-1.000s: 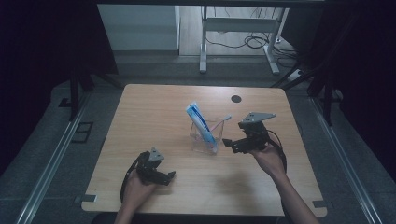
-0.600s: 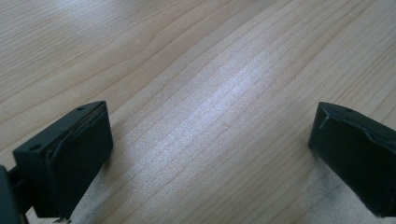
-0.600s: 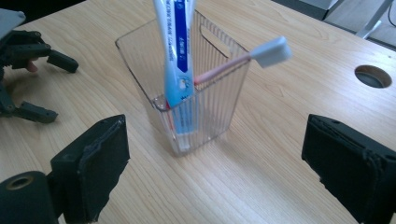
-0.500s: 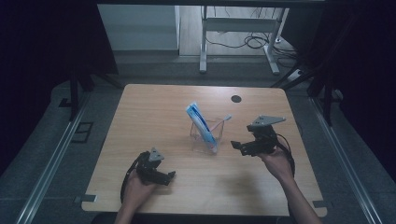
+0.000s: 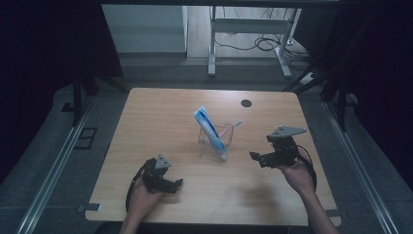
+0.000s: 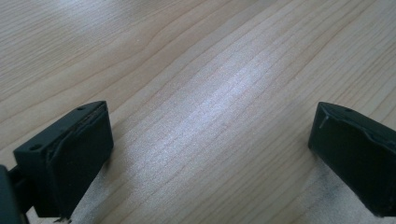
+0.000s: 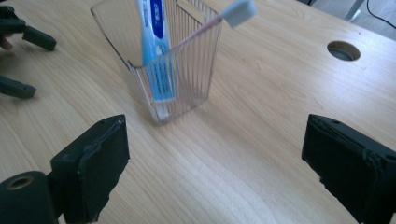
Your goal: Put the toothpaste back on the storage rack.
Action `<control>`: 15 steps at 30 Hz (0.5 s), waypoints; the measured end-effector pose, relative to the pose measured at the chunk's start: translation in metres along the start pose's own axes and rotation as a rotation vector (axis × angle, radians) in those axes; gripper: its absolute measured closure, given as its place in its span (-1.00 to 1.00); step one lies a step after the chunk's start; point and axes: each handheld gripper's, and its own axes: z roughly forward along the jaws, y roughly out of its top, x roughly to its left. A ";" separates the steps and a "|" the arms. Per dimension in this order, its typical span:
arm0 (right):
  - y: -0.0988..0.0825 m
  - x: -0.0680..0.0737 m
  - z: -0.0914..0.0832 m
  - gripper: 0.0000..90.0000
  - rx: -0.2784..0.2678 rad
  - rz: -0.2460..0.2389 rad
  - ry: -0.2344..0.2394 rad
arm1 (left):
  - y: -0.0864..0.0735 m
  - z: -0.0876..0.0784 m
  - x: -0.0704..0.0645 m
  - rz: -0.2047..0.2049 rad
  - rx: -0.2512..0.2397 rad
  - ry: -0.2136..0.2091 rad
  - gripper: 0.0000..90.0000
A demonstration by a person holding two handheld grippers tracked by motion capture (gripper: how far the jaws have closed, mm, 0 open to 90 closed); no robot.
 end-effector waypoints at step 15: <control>-0.034 -0.006 0.001 -0.84 0.025 0.031 -0.022 | 0.000 0.000 0.000 -0.004 0.000 0.000 -1.00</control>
